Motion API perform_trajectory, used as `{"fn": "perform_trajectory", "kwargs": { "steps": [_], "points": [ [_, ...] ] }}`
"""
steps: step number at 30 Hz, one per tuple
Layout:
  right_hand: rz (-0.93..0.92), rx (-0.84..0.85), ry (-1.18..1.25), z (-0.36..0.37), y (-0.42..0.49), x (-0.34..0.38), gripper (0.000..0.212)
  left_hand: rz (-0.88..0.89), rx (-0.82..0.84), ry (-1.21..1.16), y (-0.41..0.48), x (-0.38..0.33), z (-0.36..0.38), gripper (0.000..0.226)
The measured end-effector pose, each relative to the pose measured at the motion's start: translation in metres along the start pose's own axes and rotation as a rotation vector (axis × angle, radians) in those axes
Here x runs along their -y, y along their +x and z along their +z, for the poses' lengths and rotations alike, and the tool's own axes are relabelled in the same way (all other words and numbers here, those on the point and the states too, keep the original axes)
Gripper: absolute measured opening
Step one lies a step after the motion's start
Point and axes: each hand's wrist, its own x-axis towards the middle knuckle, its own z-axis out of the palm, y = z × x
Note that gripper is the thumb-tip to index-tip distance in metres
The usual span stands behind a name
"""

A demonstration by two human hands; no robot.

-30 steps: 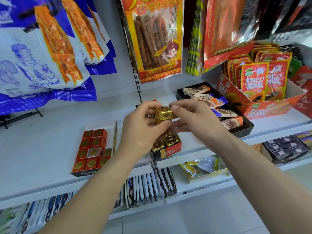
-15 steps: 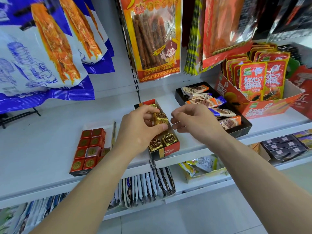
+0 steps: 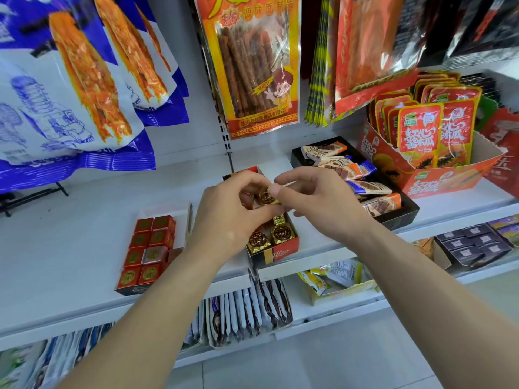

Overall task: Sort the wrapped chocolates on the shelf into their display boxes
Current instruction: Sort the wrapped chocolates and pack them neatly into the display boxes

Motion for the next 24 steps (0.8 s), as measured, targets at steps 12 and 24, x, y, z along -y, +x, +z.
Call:
{"fn": "perform_trajectory", "kwargs": {
  "steps": [12,24],
  "points": [
    [0.062,-0.169,0.052,-0.012,0.004,-0.020,0.024,0.082,0.340,0.402,0.023,0.014,0.003,0.027],
    [0.099,-0.142,0.148,-0.017,0.002,-0.023,0.018,0.110,0.312,0.499,0.029,0.015,0.011,0.027]
  ]
}}
